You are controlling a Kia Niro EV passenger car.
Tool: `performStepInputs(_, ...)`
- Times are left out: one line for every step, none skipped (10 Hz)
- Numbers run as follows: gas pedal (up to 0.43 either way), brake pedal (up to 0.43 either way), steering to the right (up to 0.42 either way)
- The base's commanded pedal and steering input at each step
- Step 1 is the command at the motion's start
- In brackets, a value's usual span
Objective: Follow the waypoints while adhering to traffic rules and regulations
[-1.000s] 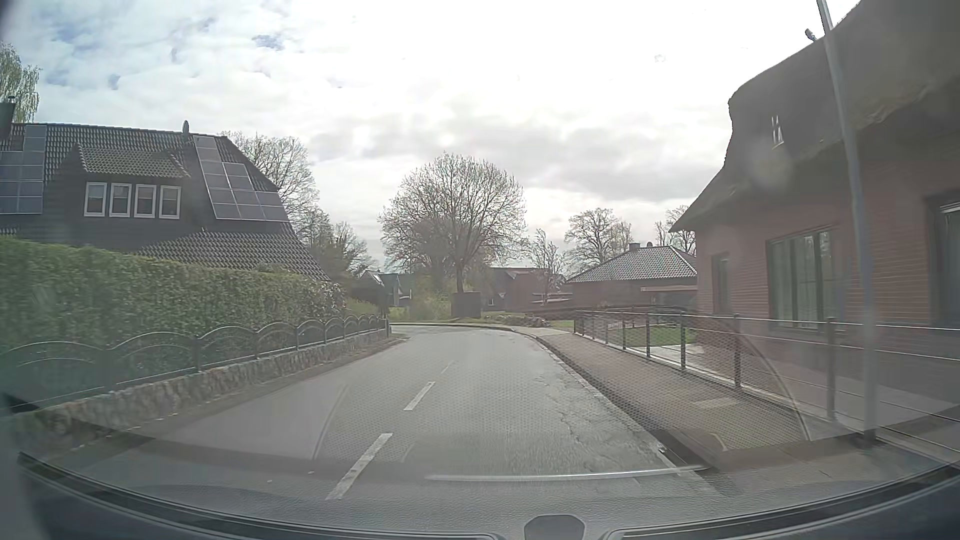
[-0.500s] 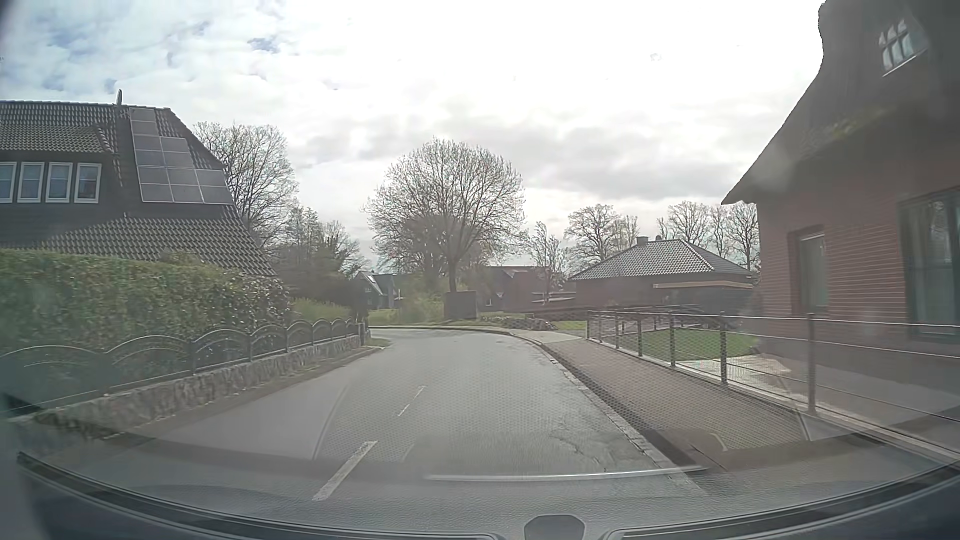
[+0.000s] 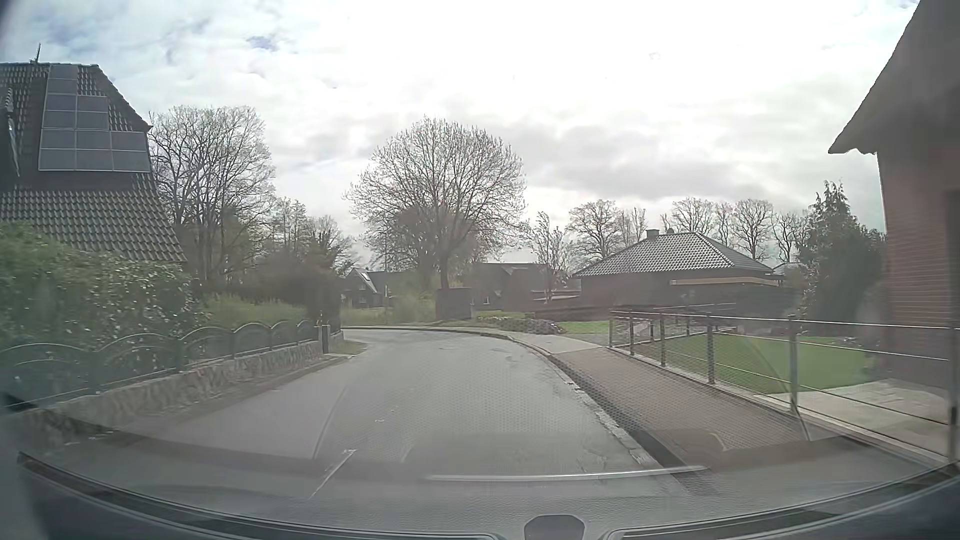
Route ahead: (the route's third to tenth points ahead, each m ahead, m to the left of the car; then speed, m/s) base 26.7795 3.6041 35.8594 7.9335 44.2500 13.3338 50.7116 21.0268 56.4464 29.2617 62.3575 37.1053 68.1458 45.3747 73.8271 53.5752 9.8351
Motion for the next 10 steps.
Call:
performStepInputs(0.157, 0.0, -0.008)
performStepInputs(0.157, 0.0, -0.009)
performStepInputs(0.157, 0.0, -0.009)
performStepInputs(0.157, 0.0, -0.009)
performStepInputs(0.157, 0.0, -0.008)
performStepInputs(0.157, 0.0, -0.008)
performStepInputs(0.15, 0.0, -0.008)
performStepInputs(0.13, 0.0, -0.009)
performStepInputs(0.118, 0.0, -0.022)
performStepInputs(0.118, 0.0, -0.028)
